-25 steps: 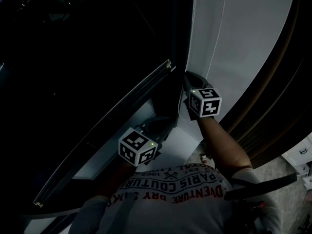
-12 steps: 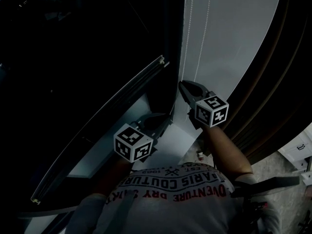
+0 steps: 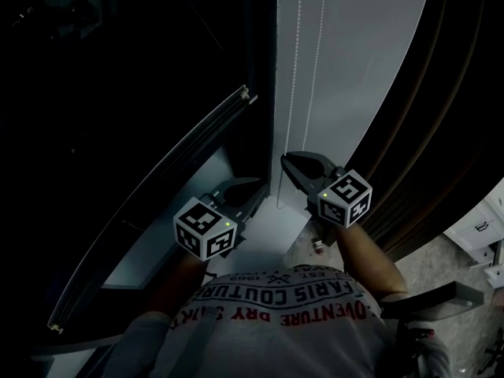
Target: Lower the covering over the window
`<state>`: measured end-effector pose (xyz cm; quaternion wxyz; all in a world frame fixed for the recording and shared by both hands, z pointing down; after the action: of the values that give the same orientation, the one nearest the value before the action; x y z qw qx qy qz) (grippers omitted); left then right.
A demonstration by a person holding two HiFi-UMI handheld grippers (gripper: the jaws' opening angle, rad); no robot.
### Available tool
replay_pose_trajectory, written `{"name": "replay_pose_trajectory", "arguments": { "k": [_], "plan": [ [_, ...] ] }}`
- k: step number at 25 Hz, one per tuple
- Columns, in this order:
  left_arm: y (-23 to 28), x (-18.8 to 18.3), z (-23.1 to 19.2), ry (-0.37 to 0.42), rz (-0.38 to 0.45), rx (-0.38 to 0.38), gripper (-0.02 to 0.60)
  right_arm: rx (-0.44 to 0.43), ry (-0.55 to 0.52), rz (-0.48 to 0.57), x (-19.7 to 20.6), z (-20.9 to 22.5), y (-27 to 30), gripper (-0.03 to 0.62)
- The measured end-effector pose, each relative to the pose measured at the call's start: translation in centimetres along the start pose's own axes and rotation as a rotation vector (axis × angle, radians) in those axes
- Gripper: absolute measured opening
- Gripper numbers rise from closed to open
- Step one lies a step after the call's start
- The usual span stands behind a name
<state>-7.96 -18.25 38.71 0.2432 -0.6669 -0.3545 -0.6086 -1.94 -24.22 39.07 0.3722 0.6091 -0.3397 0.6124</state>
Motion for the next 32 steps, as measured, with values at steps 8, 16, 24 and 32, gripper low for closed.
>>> {"name": "replay_pose_trajectory", "arguments": {
  "k": [8,16,24,32],
  "plan": [
    [0.3,-0.5,-1.2,-0.012,0.020,-0.001,0.003,-0.048,0.055,-0.100,3.3,-0.2,-0.6,0.011],
    [1.6,-2.1,-1.2,-0.023,0.060,0.053,0.005,-0.091,0.096,-0.196,7.2,-1.6,-0.7,0.011],
    [2.7,-6.3,-0.8,0.041,0.112,0.111,0.072,-0.110,0.096,-0.310,11.9,-3.2,-0.5,0.012],
    [3.7,-10.9,-0.2,0.125,0.166,0.107,0.074,-0.140,0.149,-0.337,14.1,-4.1,0.2,0.012]
  ]
}}
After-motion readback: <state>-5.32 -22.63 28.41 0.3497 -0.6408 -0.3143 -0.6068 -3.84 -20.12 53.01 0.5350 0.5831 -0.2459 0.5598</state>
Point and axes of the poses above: the fingertips, and each gripper's own axes: y forward along the fingers, z to its right, x out of its underside, the point moved 2 cm from there along -y, backward along the fingers, and after that the axes turned 2 degrees about z, right-handed, at the moved point
